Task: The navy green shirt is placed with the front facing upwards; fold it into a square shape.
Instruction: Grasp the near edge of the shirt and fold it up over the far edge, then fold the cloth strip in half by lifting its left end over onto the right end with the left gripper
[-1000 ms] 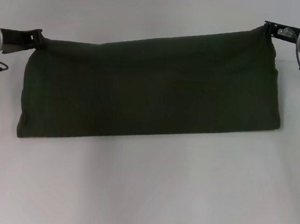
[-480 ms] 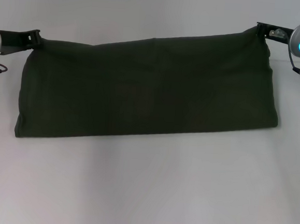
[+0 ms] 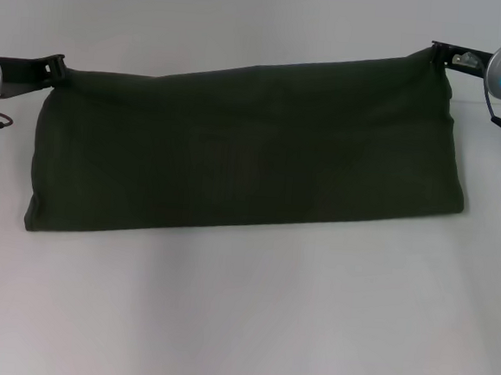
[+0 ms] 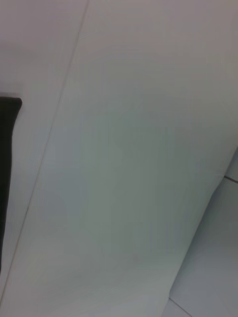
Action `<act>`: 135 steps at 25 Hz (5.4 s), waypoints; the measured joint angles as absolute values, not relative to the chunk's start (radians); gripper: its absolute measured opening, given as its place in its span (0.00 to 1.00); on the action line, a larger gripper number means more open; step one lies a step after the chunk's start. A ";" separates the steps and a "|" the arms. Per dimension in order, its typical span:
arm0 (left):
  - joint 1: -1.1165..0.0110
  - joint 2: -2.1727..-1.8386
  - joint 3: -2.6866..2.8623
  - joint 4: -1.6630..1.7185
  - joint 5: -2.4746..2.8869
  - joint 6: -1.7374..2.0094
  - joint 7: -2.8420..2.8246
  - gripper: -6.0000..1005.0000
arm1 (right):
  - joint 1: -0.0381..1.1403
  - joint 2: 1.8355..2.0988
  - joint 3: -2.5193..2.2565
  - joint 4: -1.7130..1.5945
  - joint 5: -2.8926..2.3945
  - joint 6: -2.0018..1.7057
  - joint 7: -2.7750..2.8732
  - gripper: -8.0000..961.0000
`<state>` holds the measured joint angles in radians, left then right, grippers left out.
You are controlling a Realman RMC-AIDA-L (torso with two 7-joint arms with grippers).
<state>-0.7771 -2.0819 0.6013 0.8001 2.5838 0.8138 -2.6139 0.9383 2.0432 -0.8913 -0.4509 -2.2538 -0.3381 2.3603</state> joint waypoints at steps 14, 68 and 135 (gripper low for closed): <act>-0.784 -2.086 0.595 0.780 2.569 0.766 -2.642 0.04 | 0.954 2.006 -0.931 -0.429 -2.259 -0.358 2.360 0.16; -0.351 -2.120 0.378 0.636 2.031 1.157 -2.744 0.77 | 0.418 1.970 -0.560 -0.567 -1.675 -1.440 2.140 0.90; -0.417 -2.112 0.409 0.581 2.045 1.070 -2.759 0.77 | 0.405 1.962 -0.530 -0.529 -1.673 -1.423 2.125 0.90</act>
<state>-0.4167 -2.1116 0.4093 0.5809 2.0454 1.0703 -2.7592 0.4048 1.9619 -0.5300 -0.5292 -1.6725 -1.4233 2.1245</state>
